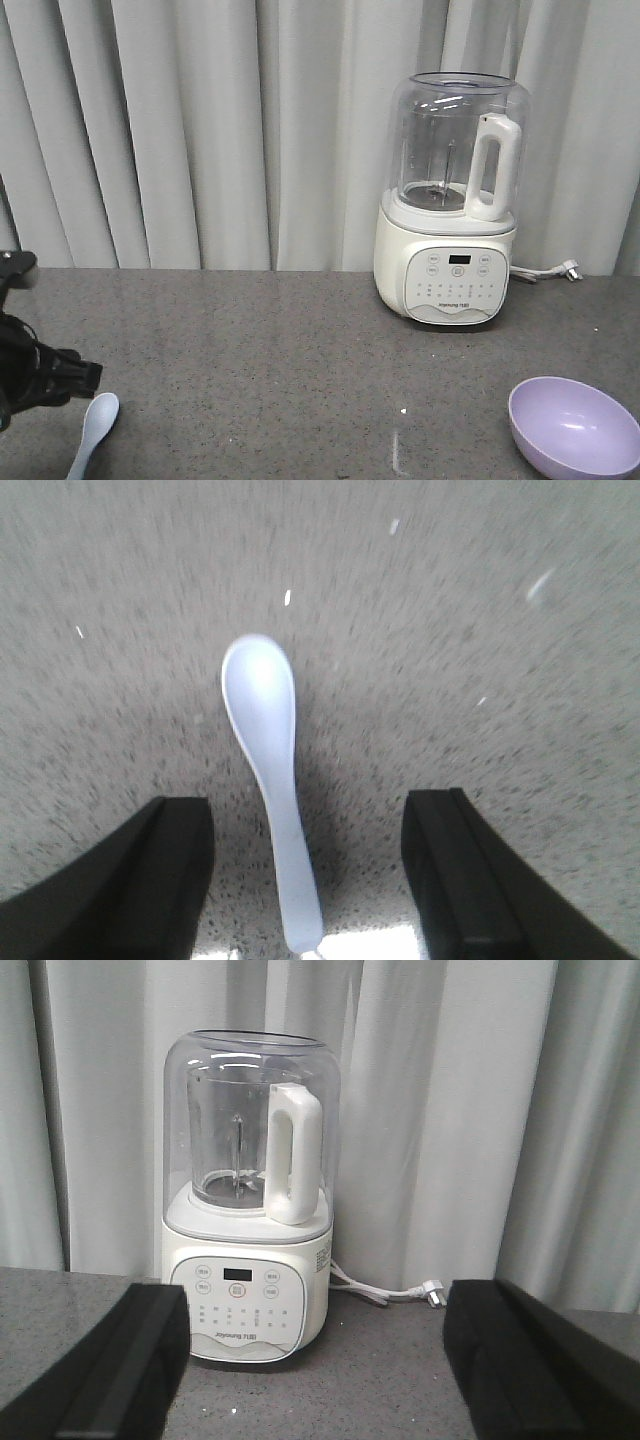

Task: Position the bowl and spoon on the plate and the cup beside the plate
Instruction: 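Grasp the white spoon handle with the left gripper and lift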

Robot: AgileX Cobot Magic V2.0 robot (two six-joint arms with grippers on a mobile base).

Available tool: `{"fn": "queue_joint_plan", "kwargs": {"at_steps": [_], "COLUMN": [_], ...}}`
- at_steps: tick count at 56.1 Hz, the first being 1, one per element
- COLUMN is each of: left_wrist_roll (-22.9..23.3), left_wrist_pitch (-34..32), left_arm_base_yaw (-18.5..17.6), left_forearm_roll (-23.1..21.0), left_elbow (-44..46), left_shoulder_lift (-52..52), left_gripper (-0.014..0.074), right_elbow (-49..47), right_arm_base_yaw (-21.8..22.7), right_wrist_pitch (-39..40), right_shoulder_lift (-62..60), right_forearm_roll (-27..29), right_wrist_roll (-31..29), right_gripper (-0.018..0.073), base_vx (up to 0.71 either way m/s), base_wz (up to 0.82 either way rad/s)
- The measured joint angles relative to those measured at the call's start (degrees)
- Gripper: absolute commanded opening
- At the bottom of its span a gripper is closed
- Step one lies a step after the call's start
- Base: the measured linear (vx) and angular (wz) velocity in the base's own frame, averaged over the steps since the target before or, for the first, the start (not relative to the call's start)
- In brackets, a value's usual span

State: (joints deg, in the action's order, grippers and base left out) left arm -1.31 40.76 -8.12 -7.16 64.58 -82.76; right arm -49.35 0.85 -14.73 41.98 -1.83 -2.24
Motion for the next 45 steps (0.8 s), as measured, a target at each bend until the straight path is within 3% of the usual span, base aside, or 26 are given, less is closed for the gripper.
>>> {"fn": "queue_joint_plan", "kwargs": {"at_steps": [16,35,45], "left_wrist_roll": [1.31,2.5,2.51], "left_wrist_pitch": [0.06,-0.67,-1.84], "left_arm_base_yaw": [0.0,0.0,0.0], "left_forearm_roll": [0.45,0.61,1.13], "left_elbow": [0.0,0.4,1.06], "left_shoulder_lift": [-10.38,-15.1,-16.45], "left_gripper": [0.0512,0.0512,0.0454], "right_elbow": [0.0,0.0,0.0], "right_arm_base_yaw": [0.0,0.0,0.0], "right_wrist_pitch": [0.06,0.06,0.06], "right_shoulder_lift": [0.0,0.0,0.0], "right_forearm_roll": [-0.12,-0.12,-0.12], "right_wrist_roll": [0.0,0.0,0.0], "right_gripper": [0.0568,0.0568,0.0568], "base_vx": [0.0,0.0,0.0], "base_wz": [0.0,0.0,0.0]}}
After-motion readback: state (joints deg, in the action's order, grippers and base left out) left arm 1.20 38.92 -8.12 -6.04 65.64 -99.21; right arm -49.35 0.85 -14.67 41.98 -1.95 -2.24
